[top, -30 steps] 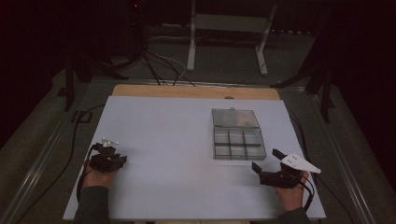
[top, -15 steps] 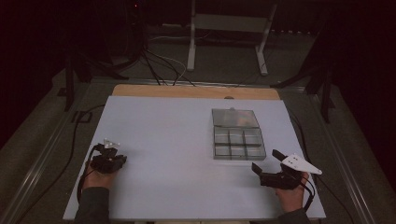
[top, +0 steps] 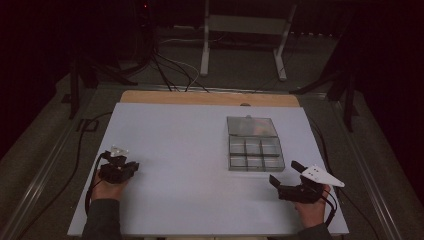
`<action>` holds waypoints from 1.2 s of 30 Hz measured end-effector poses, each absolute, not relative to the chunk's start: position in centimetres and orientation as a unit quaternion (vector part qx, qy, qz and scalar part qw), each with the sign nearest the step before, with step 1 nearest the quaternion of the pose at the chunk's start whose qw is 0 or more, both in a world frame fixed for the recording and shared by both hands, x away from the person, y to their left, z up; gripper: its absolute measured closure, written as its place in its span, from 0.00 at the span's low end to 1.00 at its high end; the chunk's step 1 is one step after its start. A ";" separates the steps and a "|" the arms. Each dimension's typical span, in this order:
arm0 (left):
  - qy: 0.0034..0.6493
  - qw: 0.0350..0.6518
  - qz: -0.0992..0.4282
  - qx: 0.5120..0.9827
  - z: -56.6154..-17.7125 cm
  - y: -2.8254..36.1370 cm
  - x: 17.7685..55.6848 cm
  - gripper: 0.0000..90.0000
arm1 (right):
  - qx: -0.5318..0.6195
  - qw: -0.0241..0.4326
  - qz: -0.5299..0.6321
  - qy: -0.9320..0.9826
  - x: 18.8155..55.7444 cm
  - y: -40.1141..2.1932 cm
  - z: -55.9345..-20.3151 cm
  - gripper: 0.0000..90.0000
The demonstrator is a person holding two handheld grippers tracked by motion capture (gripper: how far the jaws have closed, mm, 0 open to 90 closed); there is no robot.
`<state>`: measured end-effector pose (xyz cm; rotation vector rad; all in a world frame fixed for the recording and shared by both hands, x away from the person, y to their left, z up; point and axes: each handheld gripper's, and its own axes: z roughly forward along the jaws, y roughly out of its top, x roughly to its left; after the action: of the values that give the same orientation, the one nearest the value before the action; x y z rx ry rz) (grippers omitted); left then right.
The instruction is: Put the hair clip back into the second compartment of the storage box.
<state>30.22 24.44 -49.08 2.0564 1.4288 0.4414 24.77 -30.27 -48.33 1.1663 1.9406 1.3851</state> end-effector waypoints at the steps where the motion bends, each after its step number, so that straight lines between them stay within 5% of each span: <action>1: 0.535 0.298 0.165 0.773 -49.0 24.3 30.2 0.91 | 0.427 0.241 0.507 0.709 24.8 -30.3 -48.3 0.00; 36: 0.474 0.382 0.147 0.780 -44.4 17.8 33.4 0.91 | 0.428 0.239 0.503 0.712 25.2 -30.3 -48.6 0.00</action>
<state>33.42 17.85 -44.42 1.9898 1.2094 0.3762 25.19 -30.30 -48.58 1.1709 1.9491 1.3782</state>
